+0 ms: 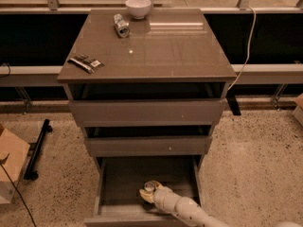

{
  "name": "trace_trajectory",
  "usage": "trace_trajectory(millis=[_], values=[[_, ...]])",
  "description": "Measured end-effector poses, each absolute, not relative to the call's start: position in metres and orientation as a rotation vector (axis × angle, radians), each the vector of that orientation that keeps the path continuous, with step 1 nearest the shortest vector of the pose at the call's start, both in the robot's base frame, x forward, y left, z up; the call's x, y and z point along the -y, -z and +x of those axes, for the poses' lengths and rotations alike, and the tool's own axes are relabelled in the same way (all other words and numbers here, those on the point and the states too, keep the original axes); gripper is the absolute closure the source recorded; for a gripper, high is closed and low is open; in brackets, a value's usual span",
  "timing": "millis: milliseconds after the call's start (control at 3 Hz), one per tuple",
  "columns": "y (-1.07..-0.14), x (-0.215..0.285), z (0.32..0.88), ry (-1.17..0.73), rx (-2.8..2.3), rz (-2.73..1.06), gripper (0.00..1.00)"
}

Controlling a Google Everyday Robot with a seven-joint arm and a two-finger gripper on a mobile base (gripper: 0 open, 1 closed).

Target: Place green can into bottom drawer

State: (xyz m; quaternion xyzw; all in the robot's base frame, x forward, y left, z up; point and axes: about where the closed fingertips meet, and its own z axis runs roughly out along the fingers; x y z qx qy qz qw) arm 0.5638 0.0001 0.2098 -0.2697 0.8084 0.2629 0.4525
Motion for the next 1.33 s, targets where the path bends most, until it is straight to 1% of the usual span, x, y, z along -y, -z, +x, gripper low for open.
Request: trace_trajectory(millis=[333,667,1000,1333], values=[[-0.196,0.001,0.567,-0.639,-2.025,-0.654,0.26],[-0.187,-0.003,0.571,-0.645,-2.040,-0.662,0.05],[-0.185,-0.004,0.573,-0.648,-2.044,-0.665,0.00],[-0.185,-0.004,0.573,-0.648,-2.044,-0.665,0.00]])
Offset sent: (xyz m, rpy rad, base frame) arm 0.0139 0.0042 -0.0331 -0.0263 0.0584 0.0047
